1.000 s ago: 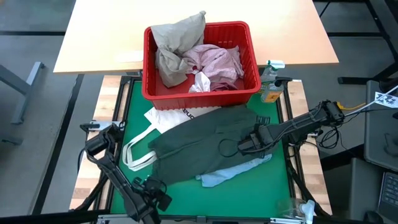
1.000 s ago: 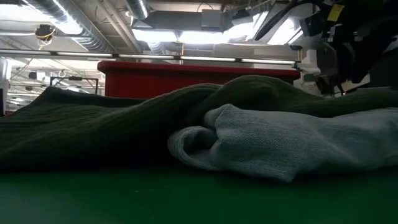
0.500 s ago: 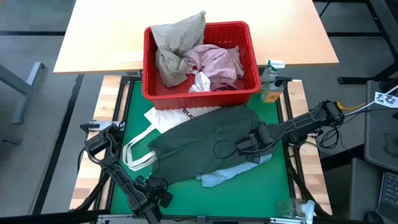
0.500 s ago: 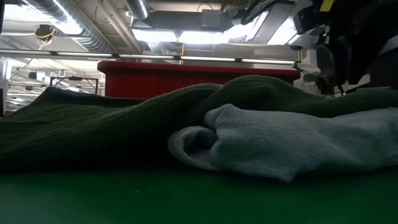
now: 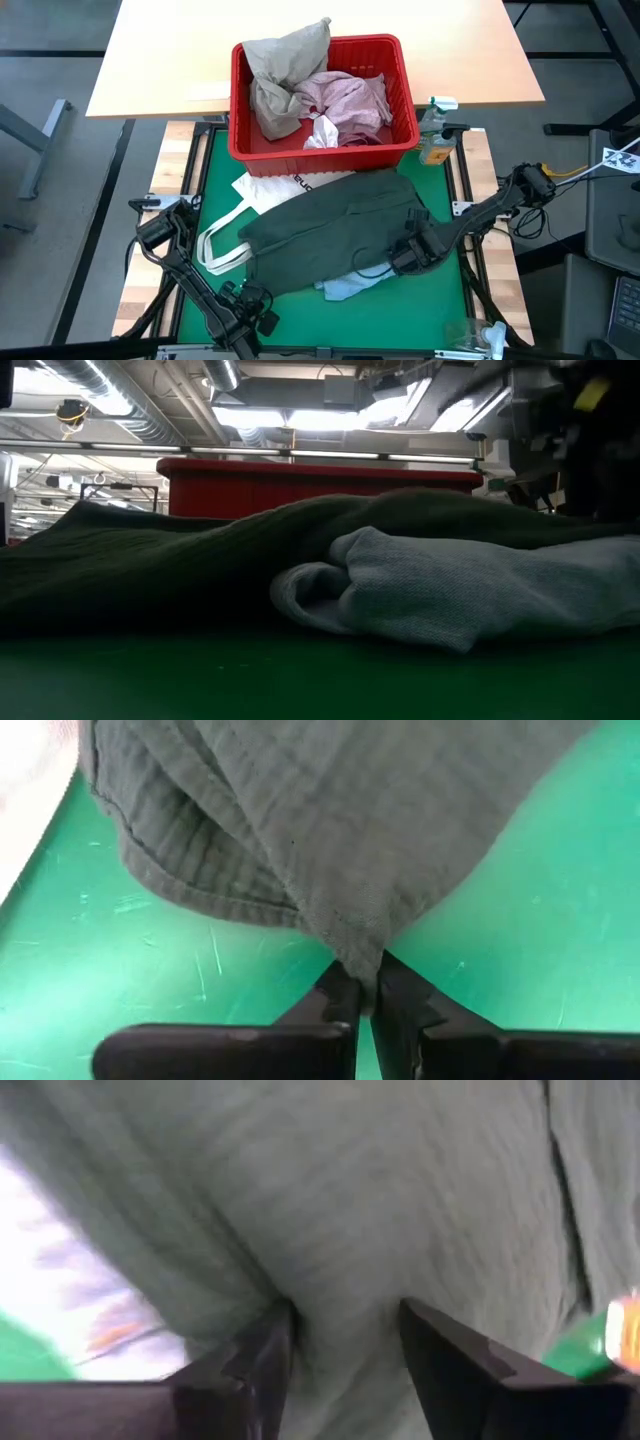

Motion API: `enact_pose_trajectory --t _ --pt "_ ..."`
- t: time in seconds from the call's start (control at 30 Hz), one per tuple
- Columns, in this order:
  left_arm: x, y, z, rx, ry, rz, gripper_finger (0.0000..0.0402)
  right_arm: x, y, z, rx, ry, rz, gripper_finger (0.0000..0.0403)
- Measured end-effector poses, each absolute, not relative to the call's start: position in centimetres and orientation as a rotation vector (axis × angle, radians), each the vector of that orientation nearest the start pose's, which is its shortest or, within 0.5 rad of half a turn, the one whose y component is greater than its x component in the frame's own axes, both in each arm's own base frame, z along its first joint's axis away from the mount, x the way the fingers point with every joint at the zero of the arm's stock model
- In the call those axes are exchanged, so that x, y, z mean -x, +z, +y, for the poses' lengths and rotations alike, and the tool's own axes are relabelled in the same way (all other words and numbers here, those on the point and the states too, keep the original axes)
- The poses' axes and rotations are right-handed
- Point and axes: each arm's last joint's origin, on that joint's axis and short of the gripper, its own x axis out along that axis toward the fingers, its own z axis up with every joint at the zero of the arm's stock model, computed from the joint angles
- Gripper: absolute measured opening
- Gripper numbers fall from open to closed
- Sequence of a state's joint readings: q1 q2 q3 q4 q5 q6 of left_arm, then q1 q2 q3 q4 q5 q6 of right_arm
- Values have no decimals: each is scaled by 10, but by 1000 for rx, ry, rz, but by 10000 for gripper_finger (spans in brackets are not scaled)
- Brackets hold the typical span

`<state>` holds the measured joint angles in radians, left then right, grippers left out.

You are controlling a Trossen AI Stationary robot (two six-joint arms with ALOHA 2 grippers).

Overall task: Fold laundry
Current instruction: Fold the green shirt

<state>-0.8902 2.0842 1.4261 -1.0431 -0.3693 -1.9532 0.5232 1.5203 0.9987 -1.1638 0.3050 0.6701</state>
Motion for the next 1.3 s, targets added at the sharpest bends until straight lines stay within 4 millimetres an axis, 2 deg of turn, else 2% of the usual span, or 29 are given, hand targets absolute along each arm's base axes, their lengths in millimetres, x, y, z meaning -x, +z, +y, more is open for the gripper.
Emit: enact_pose_trajectory --t 0.23,0.37,0.63,0.83,1.13,1.3 --pt "-236 138 -279 626 926 1156 5 -197 183 107 109 -351 1579 183" --pt "-233 144 -281 624 949 1245 5 -197 182 109 96 -246 1630 183" --pt "-237 156 -289 594 849 1328 6 -198 183 114 60 -91 1684 183" --pt "-238 157 -289 597 851 1331 34 -208 200 119 52 -71 1637 183" --pt "-238 158 -289 601 850 1332 124 -215 227 123 75 -54 1613 183" --pt "-231 181 -287 604 791 1244 134 -219 248 123 135 -71 1578 183"
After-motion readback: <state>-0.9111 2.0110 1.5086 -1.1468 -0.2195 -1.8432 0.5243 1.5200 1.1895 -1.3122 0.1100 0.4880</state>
